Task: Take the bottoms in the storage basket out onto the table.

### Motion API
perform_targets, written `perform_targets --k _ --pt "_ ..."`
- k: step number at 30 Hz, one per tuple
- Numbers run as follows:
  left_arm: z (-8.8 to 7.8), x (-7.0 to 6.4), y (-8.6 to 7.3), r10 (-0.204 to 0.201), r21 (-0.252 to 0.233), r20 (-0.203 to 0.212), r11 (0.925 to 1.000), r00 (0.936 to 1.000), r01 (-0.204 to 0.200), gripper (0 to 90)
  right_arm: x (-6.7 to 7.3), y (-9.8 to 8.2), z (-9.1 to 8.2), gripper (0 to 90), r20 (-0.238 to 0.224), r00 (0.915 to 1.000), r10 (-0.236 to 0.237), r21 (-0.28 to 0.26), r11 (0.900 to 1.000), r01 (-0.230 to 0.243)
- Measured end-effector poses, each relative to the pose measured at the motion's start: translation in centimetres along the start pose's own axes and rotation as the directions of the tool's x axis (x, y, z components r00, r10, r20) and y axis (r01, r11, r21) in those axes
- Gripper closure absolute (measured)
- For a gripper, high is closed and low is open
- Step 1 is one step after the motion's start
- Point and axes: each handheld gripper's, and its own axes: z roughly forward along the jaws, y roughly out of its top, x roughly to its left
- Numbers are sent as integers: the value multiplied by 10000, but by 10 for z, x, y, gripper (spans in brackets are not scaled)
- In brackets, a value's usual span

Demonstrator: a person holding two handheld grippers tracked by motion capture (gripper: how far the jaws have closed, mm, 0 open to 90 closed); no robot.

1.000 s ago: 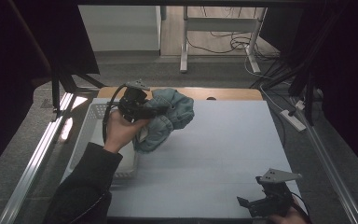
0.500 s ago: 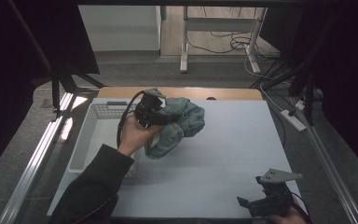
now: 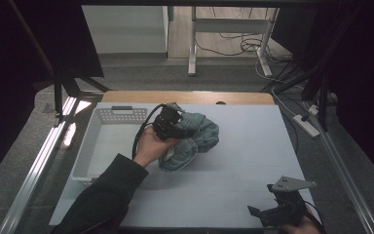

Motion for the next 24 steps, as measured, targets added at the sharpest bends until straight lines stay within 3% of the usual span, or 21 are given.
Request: perform_targets --k 6,12,16,24 --pt "12 8 -5 -273 490 129 9984 9995 266 576 0 0 0 2 -2 10000 -5 -1 10000 5" --pt "29 11 -12 -241 862 178 9960 9996 225 558 0 0 0 2 0 10000 -6 -8 10000 6" --pt "43 8 -17 152 1113 135 9936 9998 -166 524 0 0 0 2 -13 10000 -6 -19 10000 6" --pt "57 5 -24 711 1065 127 9917 9974 -720 440 0 0 0 2 -20 10000 -14 -9 10000 14"
